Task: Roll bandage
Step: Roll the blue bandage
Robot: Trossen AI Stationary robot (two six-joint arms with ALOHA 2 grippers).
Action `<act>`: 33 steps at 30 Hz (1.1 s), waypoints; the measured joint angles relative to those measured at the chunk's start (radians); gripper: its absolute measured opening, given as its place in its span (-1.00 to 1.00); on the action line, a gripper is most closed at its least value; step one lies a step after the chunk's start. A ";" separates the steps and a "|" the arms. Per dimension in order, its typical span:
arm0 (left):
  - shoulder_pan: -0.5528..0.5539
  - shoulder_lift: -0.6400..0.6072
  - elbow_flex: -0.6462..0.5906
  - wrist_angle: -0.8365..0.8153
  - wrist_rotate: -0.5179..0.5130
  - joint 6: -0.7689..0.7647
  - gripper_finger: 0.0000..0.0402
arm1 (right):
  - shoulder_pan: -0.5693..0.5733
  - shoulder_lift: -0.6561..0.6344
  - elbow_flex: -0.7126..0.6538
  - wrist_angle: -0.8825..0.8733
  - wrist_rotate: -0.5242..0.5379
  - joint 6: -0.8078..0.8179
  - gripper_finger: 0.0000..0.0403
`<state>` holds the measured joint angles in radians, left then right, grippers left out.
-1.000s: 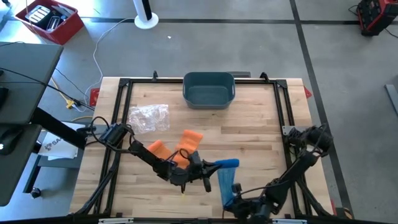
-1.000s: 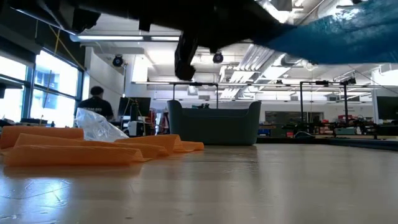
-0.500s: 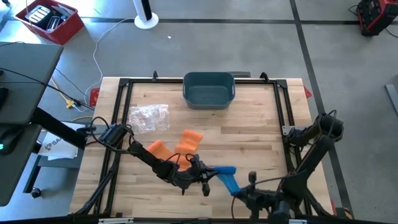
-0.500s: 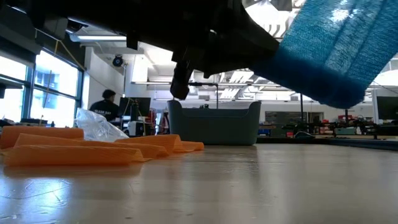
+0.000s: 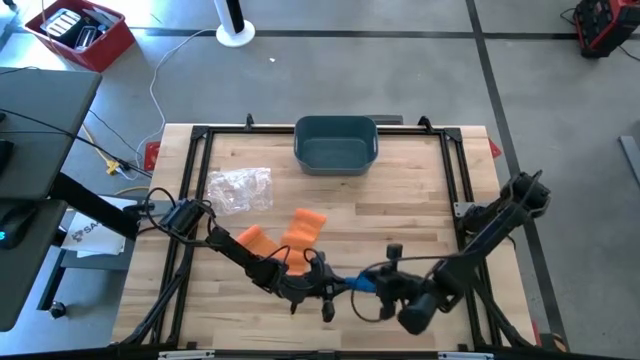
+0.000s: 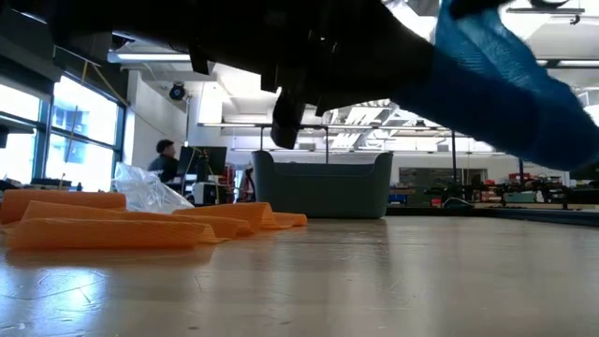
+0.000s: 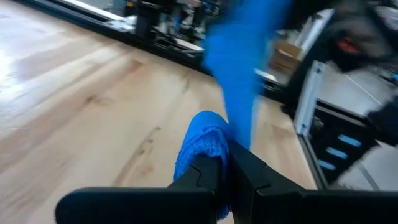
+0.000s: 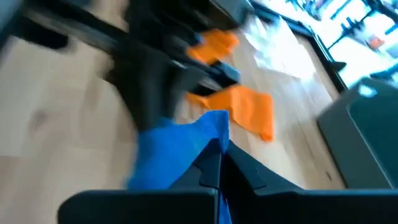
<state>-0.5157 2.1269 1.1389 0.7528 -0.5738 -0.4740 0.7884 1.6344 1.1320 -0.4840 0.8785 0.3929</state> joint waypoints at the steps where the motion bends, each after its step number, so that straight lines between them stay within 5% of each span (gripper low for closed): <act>1: -0.001 0.000 0.000 0.001 0.021 0.010 -0.97 | -0.011 0.000 0.000 -0.027 -0.006 0.022 -1.00; 9: -0.025 0.000 0.018 0.002 0.068 0.090 -0.97 | -0.062 0.021 -0.001 -0.049 -0.222 0.046 -1.00; 20: -0.028 0.000 0.035 -0.007 0.117 0.119 -0.97 | -0.082 0.088 -0.002 0.020 -0.235 0.052 -0.98; 33: -0.027 0.001 0.035 -0.013 0.099 0.018 -0.97 | -0.134 0.089 -0.002 0.032 -0.286 0.007 -0.23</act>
<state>-0.5423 2.1277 1.1736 0.7403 -0.4744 -0.4565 0.6541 1.7229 1.1297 -0.4523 0.5930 0.4000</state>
